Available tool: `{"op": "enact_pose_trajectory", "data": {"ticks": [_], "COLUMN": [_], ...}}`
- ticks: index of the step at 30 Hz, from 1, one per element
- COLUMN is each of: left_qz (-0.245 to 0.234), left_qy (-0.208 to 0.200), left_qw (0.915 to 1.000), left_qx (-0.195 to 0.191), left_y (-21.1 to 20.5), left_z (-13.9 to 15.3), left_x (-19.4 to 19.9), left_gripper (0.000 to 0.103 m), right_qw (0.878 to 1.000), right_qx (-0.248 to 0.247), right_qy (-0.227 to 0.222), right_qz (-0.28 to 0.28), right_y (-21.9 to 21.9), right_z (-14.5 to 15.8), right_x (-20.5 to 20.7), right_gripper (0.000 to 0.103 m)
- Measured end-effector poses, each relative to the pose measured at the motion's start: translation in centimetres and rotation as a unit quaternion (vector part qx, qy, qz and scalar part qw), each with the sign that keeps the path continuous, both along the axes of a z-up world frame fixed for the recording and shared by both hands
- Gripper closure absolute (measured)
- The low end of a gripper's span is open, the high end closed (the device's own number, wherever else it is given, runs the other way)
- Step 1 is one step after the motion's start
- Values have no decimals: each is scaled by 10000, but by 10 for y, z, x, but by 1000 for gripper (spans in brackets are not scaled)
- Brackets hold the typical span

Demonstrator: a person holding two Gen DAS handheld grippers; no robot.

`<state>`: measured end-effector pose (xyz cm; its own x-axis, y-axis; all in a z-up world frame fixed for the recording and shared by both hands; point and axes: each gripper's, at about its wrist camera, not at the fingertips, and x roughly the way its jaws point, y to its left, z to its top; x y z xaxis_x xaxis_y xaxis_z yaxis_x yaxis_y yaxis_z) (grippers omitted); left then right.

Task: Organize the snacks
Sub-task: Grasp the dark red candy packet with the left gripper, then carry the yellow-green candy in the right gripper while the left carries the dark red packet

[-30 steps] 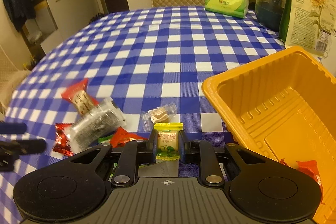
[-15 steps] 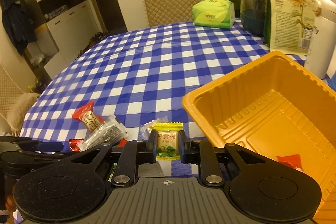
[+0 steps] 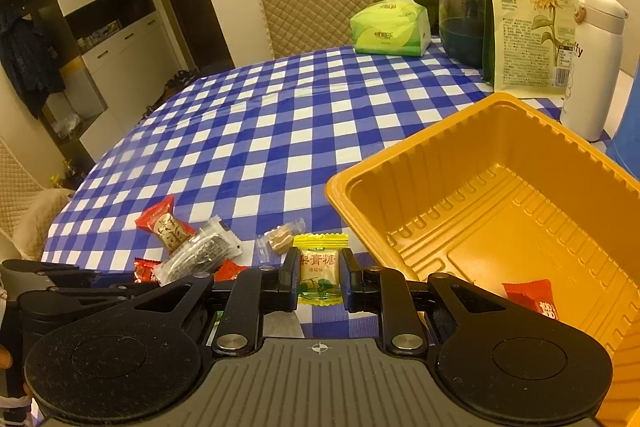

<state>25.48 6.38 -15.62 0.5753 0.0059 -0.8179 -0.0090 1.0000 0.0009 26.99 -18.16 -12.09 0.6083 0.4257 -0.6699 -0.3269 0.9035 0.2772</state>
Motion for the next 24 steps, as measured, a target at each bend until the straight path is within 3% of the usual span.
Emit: {"op": "enact_pose_trajectory", "data": {"ticks": [14,24], "left_qz": [83,-101], "left_qy": [-159,-465], "left_qw": [9997,9989], "left_qx": [176,33], "left_y": [3,-9], "left_z": [19,58], "left_x": [-17,-49], "left_gripper": [86,86], "right_qw": [9999,9994], "right_qx": [90,276], "right_qy": [-68,-199], "right_qz": [105,75], "right_y": [-8,-28], "right_z": [10,29], "right_x": [-20,-47], "right_gripper": [83,83]}}
